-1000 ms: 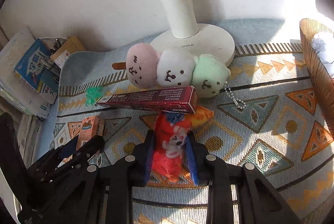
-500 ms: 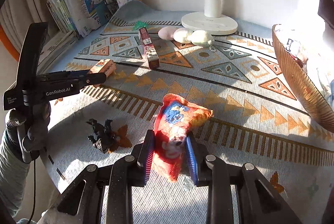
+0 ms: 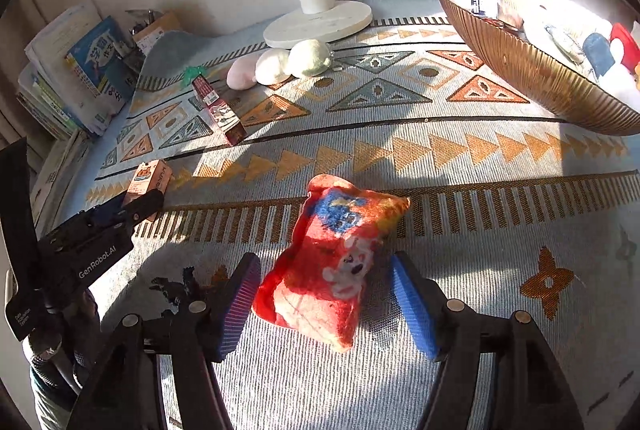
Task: Organize objects
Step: 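Carry the pink box and red bag over the amber bowl with both grippers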
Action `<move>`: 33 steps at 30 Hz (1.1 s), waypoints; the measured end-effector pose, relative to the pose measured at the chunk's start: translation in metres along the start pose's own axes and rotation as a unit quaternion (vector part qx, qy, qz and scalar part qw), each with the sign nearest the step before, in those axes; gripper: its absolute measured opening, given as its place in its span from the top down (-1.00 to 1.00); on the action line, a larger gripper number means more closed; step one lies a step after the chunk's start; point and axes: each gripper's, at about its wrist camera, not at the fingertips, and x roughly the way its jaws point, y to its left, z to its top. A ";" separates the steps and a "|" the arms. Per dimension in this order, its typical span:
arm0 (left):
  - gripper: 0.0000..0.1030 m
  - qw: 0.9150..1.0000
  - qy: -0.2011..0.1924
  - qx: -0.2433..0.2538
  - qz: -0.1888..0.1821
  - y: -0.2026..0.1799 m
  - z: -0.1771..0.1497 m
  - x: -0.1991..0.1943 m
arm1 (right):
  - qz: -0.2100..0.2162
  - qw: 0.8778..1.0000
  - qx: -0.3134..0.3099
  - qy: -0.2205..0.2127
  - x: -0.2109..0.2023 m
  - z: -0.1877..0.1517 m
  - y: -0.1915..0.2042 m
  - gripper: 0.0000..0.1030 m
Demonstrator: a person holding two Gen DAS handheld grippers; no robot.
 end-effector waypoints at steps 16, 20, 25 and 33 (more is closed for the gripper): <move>0.23 1.000 -0.001 -0.013 0.004 0.003 0.000 0.000 | 0.041 0.996 0.028 -0.078 -0.016 -0.007 -0.014 0.46; 0.24 1.000 0.002 0.000 0.003 0.000 0.002 0.000 | 0.050 0.993 0.025 -0.106 -0.043 -0.001 -0.027 0.46; 0.25 0.999 -0.025 0.018 -0.023 -0.025 0.027 -0.024 | 0.048 0.984 0.027 -0.170 -0.101 0.024 -0.056 0.46; 0.25 0.983 -0.079 0.102 -0.128 -0.139 0.133 -0.059 | -0.035 0.963 0.060 -0.262 -0.167 0.102 -0.128 0.46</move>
